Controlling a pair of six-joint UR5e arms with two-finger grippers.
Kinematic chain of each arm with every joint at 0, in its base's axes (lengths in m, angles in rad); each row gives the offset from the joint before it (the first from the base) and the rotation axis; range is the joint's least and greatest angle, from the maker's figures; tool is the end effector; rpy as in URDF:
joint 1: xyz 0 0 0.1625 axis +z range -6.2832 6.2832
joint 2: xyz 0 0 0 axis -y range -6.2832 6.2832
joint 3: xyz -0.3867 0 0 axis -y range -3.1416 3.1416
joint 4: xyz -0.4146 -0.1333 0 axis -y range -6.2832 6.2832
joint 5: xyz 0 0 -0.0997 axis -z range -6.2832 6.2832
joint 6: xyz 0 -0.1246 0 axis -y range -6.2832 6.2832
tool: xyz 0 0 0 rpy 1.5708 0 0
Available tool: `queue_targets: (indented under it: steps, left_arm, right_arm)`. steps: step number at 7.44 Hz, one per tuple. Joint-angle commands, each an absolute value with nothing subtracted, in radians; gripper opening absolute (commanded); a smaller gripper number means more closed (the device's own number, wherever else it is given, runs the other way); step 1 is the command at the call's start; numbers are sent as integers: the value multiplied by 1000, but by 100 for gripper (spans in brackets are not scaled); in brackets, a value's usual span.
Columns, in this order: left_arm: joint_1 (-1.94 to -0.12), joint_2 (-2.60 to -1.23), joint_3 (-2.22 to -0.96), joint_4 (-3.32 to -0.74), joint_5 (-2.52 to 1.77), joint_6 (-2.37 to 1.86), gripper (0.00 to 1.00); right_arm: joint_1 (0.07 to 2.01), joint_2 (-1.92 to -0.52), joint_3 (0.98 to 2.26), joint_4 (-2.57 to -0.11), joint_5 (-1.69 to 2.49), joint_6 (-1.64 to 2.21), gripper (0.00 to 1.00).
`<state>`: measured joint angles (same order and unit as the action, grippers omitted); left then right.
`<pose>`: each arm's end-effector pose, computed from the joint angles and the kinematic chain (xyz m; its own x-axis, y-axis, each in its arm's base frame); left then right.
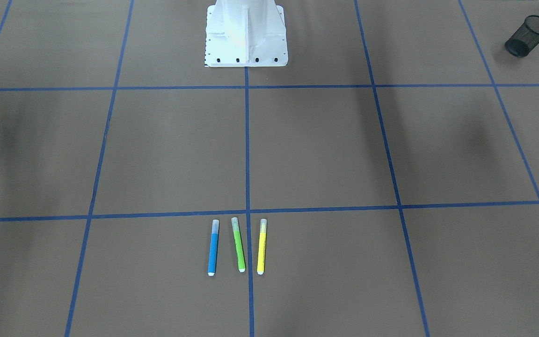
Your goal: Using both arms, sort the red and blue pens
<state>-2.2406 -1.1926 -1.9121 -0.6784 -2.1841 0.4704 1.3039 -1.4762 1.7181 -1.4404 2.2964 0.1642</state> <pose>-0.2032 -0.1574 0.6780 0.4846 -0.5622 -0.6702 0.1704 0.8121 -0.5581 -0.1004 -0.5591 0.4987 0.6893 -0.2775 0.6693 0.1348 0.9567 0.2578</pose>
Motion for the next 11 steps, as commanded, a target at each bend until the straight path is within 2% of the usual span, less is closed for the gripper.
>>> queue_targets:
  steps: [1,2,8,10,11]
  left_arm:
    - [-2446,-1132,-1902,-548,-2181,468,0]
    - [-2465,-1124,-1893,-484,-2181,457,0]
    - [-2471,-1173,-1561,-256,-2191,419,0]
    - [-2471,-1273,-1397,-233,-2191,419,0]
    - [-2473,-1304,-1358,-233,-2192,416,0]
  right_arm:
    - [1304,-1477,1718,-1440,2296,164,100]
    - [1304,-1477,1718,-1440,2296,164,100]
    - [1304,-1476,1720,-1439,2295,164,100]
    - [1304,-1474,1721,-1439,2296,164,100]
    - [1304,-1474,1723,-1440,2295,164,100]
